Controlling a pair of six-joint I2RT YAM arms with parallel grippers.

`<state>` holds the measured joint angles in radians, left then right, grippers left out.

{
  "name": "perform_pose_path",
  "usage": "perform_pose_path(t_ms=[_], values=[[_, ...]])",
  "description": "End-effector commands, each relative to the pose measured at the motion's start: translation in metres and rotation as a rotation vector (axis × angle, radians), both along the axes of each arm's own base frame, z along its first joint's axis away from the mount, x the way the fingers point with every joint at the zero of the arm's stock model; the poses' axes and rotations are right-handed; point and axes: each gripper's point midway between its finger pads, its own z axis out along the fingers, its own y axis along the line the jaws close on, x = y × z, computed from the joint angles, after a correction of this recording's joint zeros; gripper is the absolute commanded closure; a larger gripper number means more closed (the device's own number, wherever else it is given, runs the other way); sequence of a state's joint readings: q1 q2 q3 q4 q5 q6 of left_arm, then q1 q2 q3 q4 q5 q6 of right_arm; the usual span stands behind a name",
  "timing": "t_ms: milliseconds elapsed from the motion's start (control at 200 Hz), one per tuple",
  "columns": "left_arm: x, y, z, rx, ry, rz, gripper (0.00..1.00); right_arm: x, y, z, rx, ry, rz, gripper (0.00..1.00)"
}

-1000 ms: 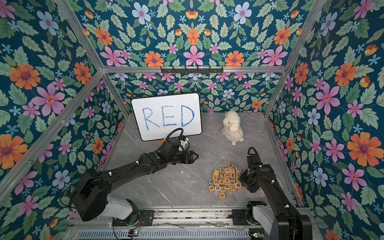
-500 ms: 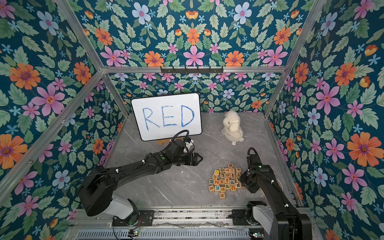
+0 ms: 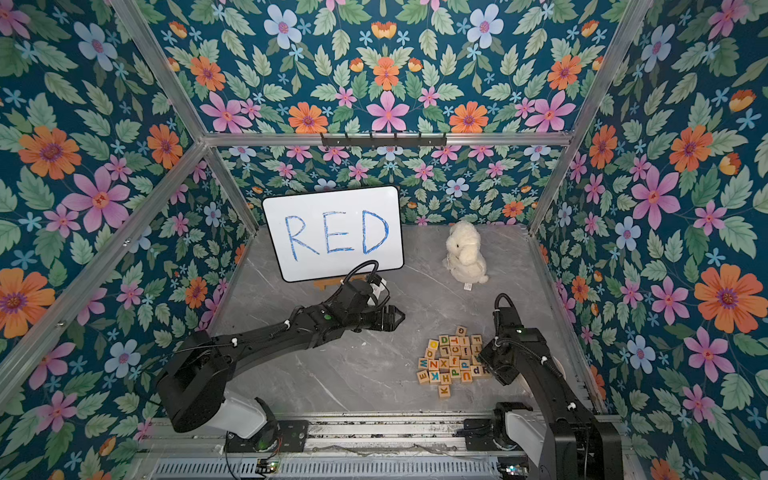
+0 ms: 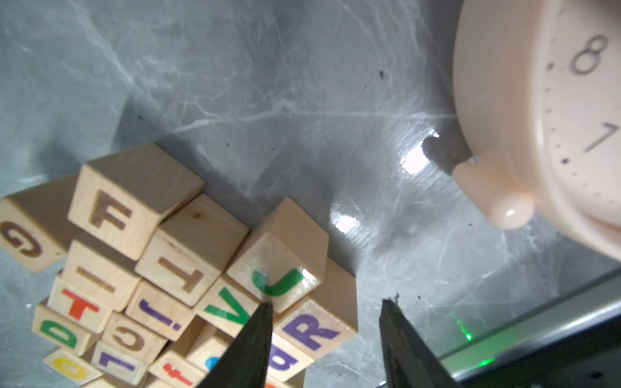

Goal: Assemble the uppercase word "red" with letter blocks
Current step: Pick up the letter block from the center of the board.

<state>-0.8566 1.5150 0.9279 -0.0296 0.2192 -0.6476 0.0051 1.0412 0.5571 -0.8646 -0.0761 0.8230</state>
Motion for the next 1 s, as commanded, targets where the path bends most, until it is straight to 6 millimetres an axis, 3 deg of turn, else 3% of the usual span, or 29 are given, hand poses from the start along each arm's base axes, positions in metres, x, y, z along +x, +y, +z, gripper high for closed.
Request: perform_pose_path(t_ms=[0,315,765,995], values=[[0.004,0.001,0.003,0.001,-0.020,0.015,0.14,-0.003,0.002,-0.002,0.010,0.018,0.009,0.48],[0.008,0.005,0.003,0.033,-0.028,0.038,0.14,-0.008,0.004,0.001,0.022,0.016,0.000,0.56],[0.008,0.011,0.001,0.058,-0.046,0.047,0.14,-0.013,0.003,0.001,-0.013,0.060,0.020,0.56],[0.016,0.025,-0.003,0.125,-0.066,0.110,0.14,-0.014,-0.002,0.003,-0.050,0.065,0.007,0.56]])
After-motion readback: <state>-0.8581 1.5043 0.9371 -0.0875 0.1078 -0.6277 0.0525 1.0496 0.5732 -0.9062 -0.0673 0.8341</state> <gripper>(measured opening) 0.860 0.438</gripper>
